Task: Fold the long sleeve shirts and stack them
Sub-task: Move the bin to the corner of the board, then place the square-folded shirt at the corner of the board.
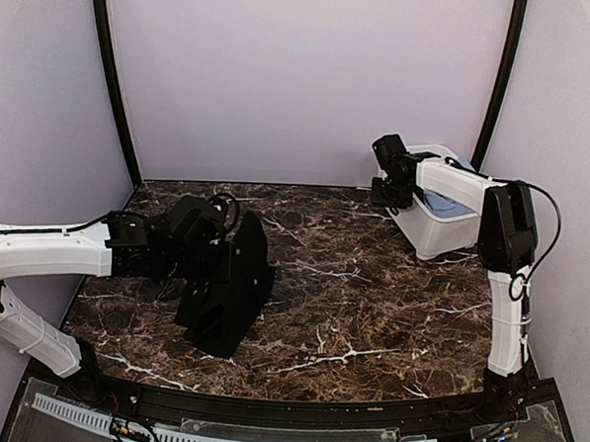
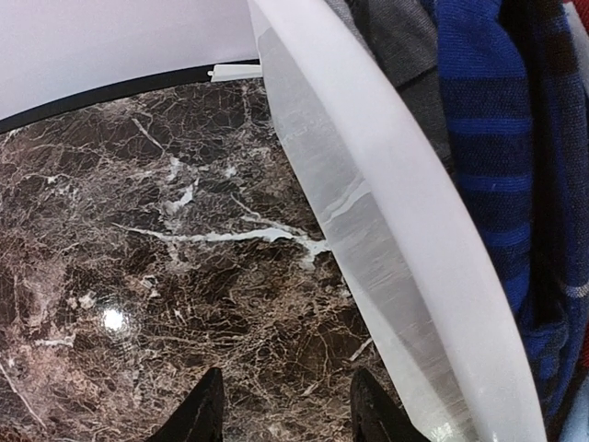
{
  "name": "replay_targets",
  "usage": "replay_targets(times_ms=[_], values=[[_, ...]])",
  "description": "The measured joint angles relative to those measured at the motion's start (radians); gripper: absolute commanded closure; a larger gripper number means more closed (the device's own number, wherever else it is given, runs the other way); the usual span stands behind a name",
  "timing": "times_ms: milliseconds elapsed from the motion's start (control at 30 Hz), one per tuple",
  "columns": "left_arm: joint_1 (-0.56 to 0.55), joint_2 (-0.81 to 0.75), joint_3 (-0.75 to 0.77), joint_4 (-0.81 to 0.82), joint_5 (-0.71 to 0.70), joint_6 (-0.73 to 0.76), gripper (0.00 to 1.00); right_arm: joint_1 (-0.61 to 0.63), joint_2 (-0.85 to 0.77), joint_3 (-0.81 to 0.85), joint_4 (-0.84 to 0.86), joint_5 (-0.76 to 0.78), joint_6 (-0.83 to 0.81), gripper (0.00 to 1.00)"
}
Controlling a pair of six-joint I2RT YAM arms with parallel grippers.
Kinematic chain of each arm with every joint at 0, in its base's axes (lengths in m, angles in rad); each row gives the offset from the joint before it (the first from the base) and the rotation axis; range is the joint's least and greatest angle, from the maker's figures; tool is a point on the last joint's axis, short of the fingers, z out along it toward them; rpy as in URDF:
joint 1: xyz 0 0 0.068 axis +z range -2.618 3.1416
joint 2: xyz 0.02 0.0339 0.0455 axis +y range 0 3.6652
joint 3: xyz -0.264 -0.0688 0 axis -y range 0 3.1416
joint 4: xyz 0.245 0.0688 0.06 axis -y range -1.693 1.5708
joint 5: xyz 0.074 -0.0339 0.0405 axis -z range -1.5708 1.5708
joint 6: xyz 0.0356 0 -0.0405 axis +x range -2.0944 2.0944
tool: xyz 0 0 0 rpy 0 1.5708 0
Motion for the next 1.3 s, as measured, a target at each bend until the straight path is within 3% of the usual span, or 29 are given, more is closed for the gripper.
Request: replay_targets(times_ms=[333, 767, 833, 933, 1067, 1300], values=[[-0.046, 0.089, 0.032, 0.065, 0.100, 0.058, 1.00, 0.007, -0.059, -0.093, 0.030, -0.050, -0.011, 0.48], [-0.187, 0.308, 0.323, 0.129, 0.215, 0.128, 1.00, 0.137, -0.411, -0.342, 0.120, -0.122, -0.020, 0.44], [-0.192, 0.321, 0.368, 0.134, 0.222, 0.132, 0.93, 0.138, -0.462, -0.376, 0.128, -0.131, -0.018, 0.43], [-0.194, 0.351, 0.419, 0.135, 0.229, 0.142, 0.66, 0.141, -0.524, -0.421, 0.137, -0.134, -0.019, 0.41], [-0.190, 0.375, 0.419, 0.122, 0.228, 0.129, 0.45, 0.168, -0.595, -0.489, 0.135, -0.134, -0.022, 0.36], [-0.132, 0.317, 0.296, 0.110, 0.224, 0.074, 0.38, 0.267, -0.728, -0.634, 0.120, -0.128, -0.027, 0.23]])
